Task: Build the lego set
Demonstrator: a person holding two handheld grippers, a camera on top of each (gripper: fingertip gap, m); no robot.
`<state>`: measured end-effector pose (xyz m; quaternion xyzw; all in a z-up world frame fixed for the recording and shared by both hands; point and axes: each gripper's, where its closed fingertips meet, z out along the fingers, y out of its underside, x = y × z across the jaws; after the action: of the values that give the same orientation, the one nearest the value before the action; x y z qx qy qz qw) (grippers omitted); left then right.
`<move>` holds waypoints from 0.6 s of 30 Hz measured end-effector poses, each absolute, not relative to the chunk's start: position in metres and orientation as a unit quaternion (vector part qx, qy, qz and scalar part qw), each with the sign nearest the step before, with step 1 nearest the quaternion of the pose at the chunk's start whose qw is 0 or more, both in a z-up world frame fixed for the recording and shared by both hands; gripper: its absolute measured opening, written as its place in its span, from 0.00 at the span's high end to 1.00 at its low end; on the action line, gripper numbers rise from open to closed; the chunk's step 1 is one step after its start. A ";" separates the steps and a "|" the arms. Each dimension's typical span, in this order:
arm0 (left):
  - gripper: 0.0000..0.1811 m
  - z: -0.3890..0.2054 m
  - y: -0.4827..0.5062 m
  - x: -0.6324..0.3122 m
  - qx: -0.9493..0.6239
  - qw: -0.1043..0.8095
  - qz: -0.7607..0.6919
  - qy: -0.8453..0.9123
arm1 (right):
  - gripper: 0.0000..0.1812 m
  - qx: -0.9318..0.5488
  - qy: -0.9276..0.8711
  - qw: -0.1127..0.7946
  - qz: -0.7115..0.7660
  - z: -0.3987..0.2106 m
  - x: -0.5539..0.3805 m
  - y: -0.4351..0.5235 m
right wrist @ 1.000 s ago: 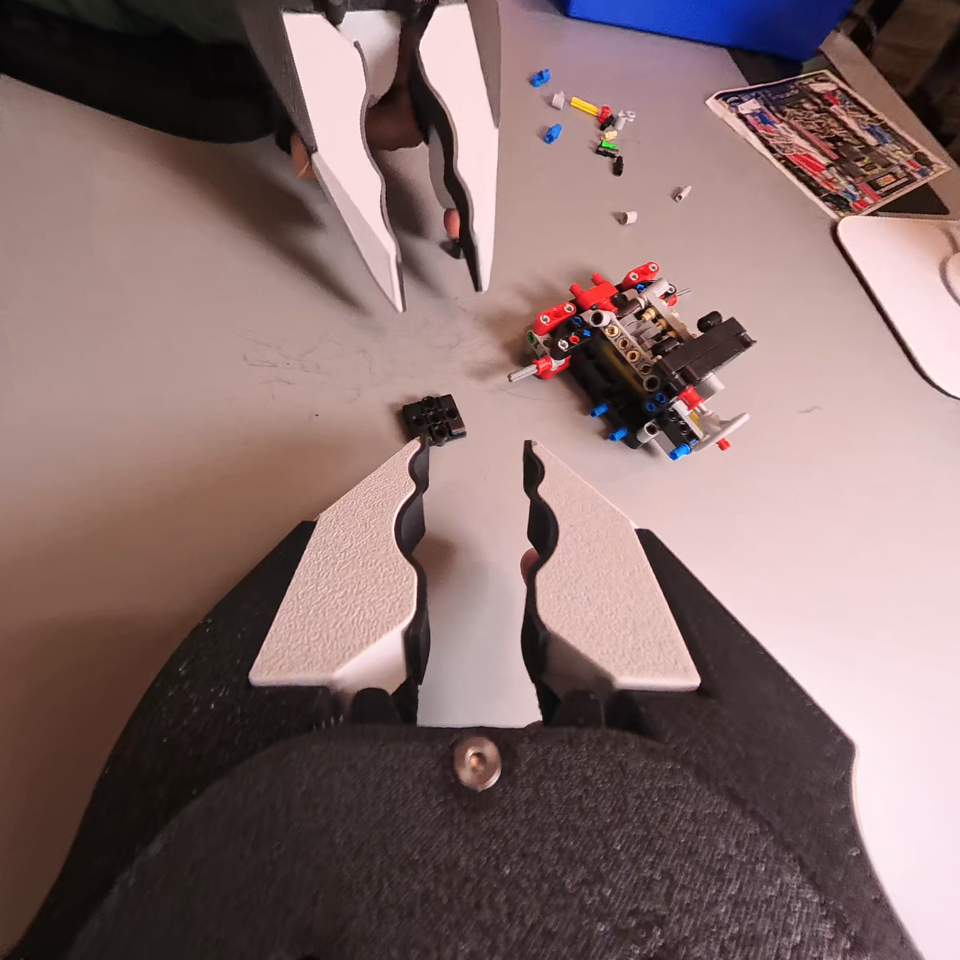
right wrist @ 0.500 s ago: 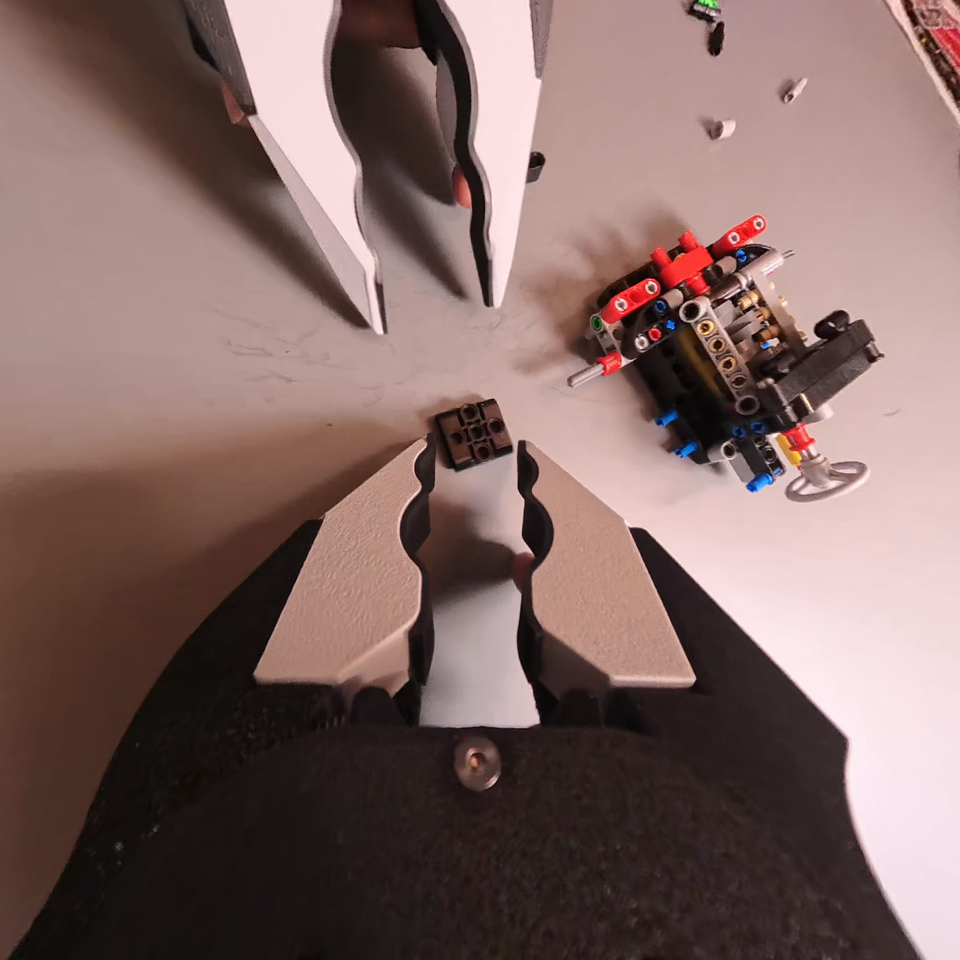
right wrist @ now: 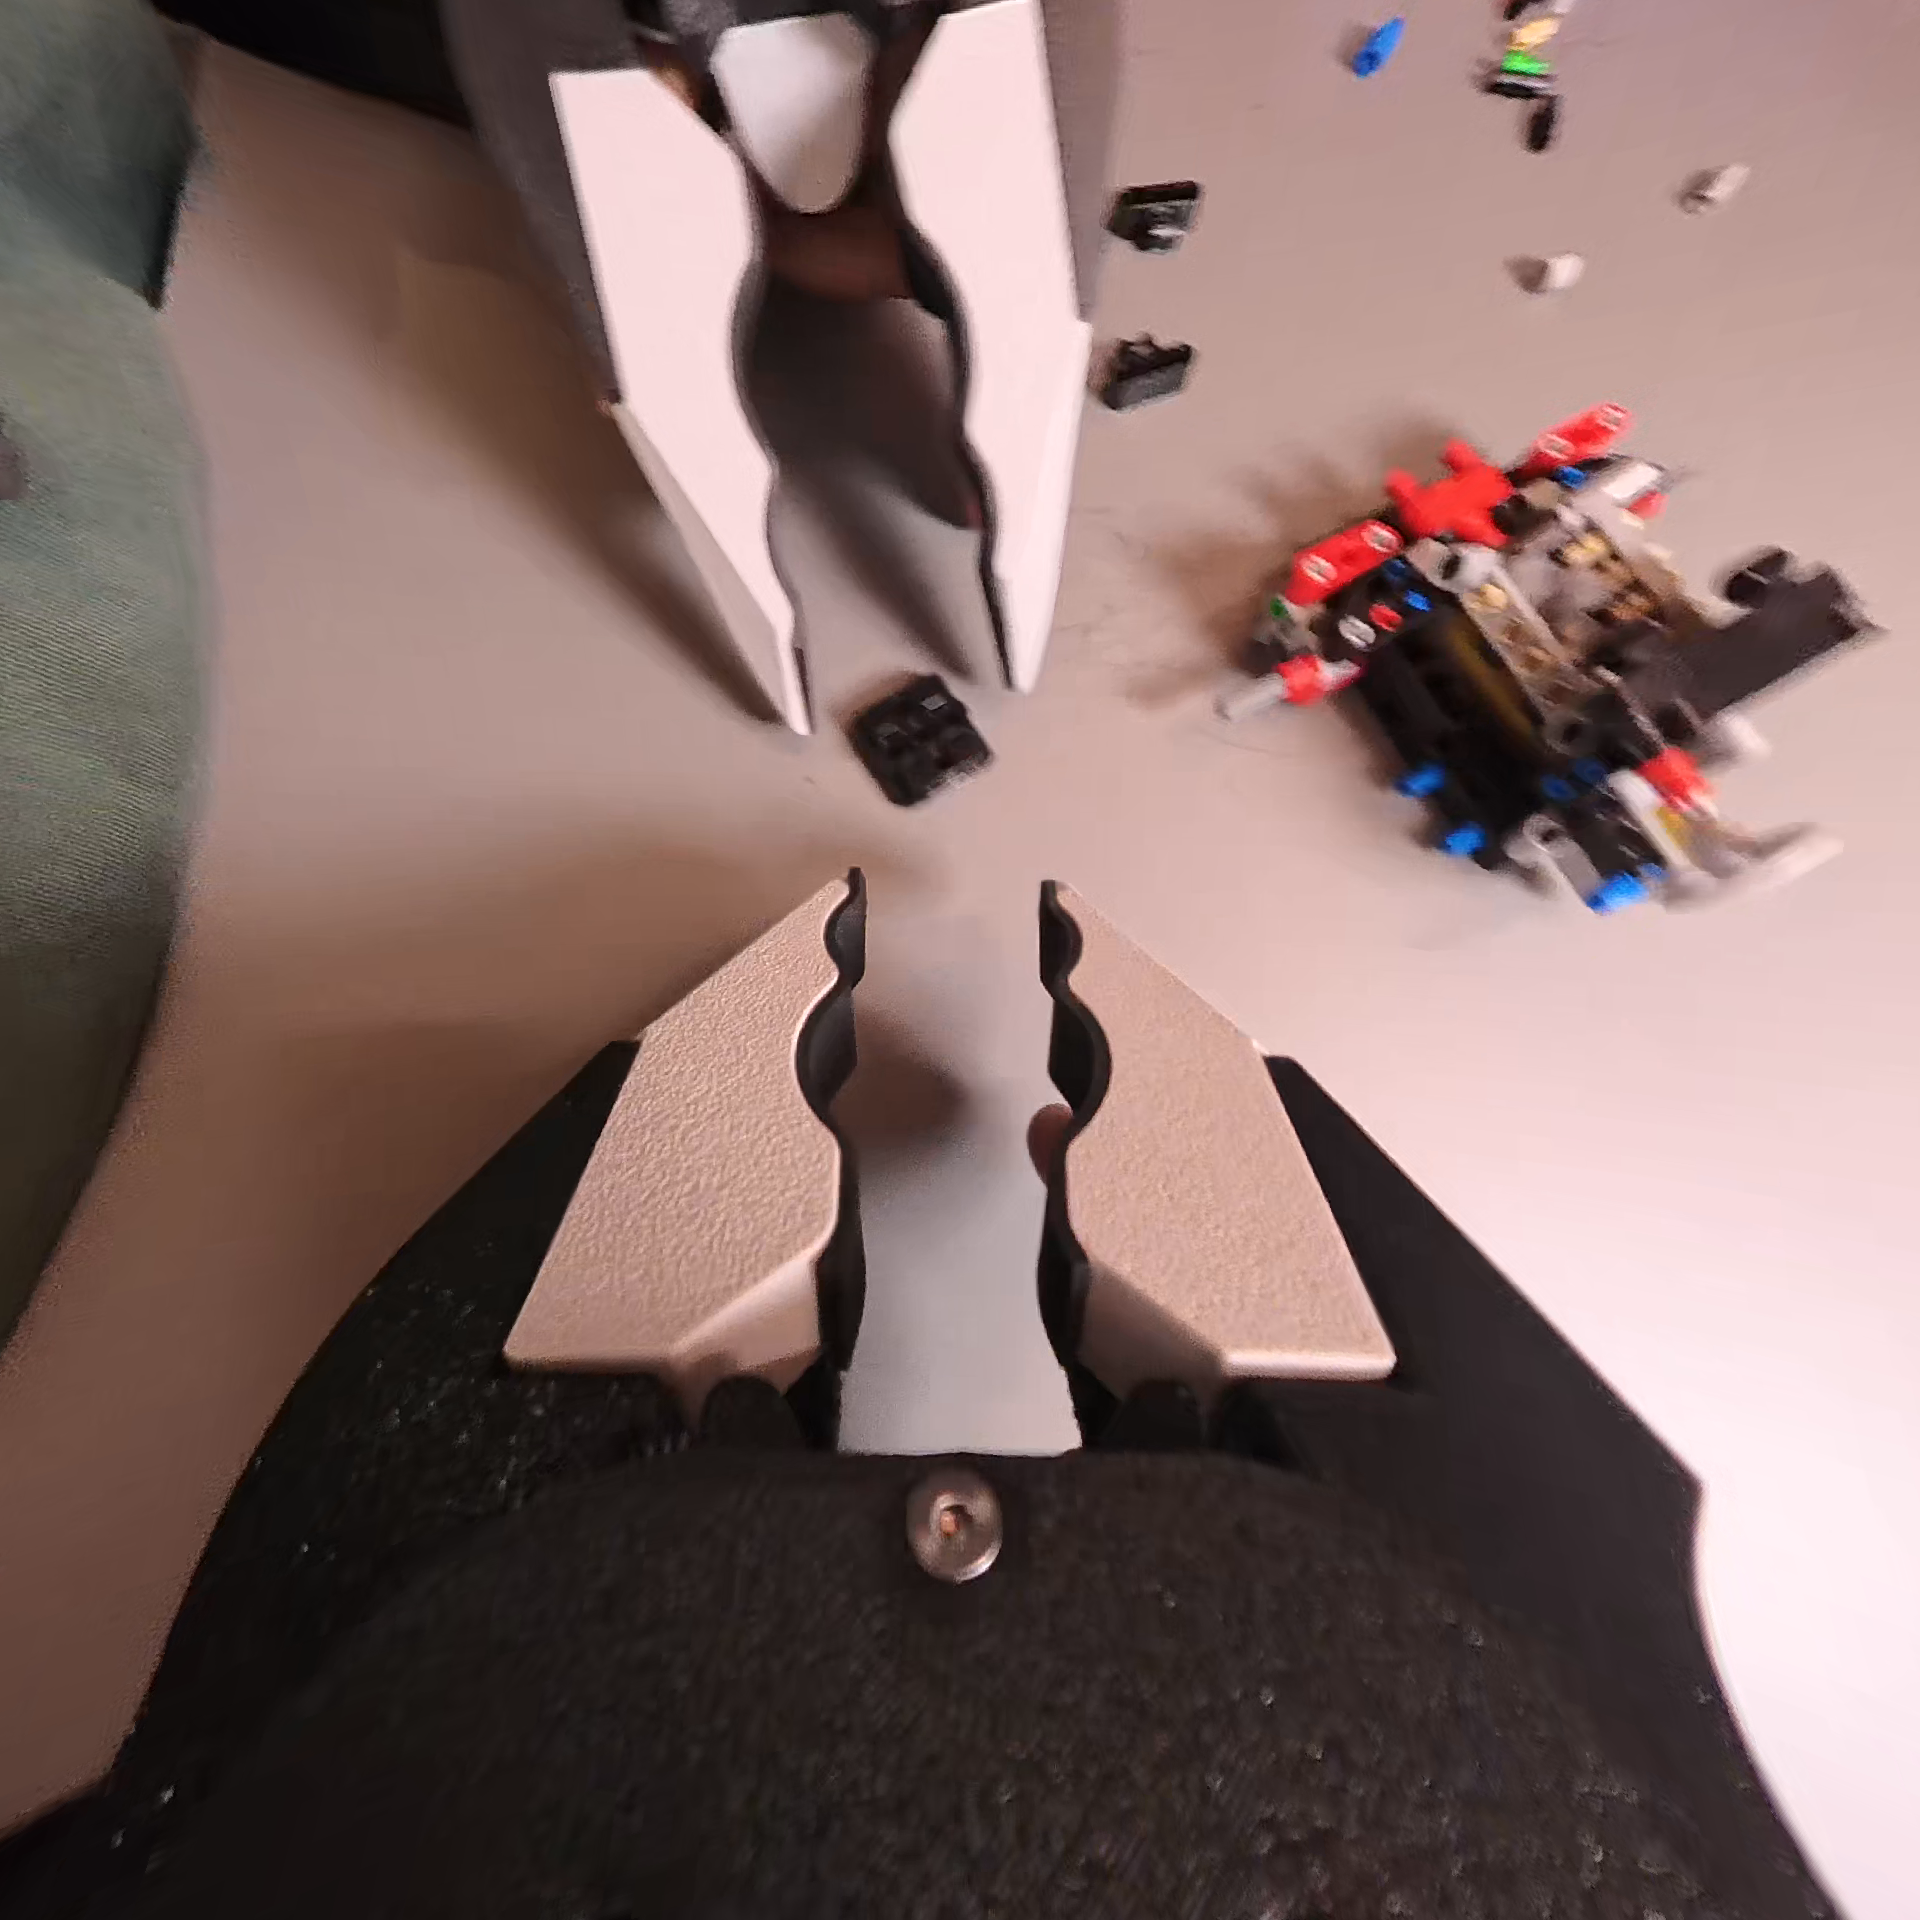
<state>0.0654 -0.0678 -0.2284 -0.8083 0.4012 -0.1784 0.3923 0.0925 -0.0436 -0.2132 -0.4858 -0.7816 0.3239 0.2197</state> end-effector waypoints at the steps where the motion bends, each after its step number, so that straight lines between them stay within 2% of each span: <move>1: 0.78 -0.230 -0.066 0.066 -0.812 0.391 -0.172 0.398 | 0.82 -0.495 -0.775 0.231 0.317 -0.211 0.096 -0.033; 4: 0.86 -0.233 -0.060 0.064 -0.815 0.393 -0.148 0.399 | 0.84 -0.531 -0.750 0.256 0.300 -0.207 0.113 0.001; 8: 0.86 -0.233 -0.062 0.058 -0.811 0.389 -0.159 0.408 | 0.85 -0.578 -0.723 0.266 0.270 -0.213 0.141 0.035; 11: 0.87 -0.218 -0.068 0.060 -0.786 0.411 -0.229 0.401 | 0.86 -0.581 -0.708 0.279 0.287 -0.205 0.146 0.039; 15: 0.87 -0.167 -0.073 0.066 -0.715 0.482 -0.359 0.357 | 0.86 -0.497 -0.711 0.294 0.402 -0.173 0.122 -0.009; 18: 0.87 -0.140 -0.075 0.067 -0.668 0.531 -0.396 0.340 | 0.85 -0.432 -0.667 0.285 0.536 -0.137 0.097 -0.056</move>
<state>0.0670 -0.0754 -0.1395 -0.6677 0.3400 -0.3958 0.5310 0.0965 -0.0562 -0.1367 -0.4319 -0.6672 0.5358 0.2850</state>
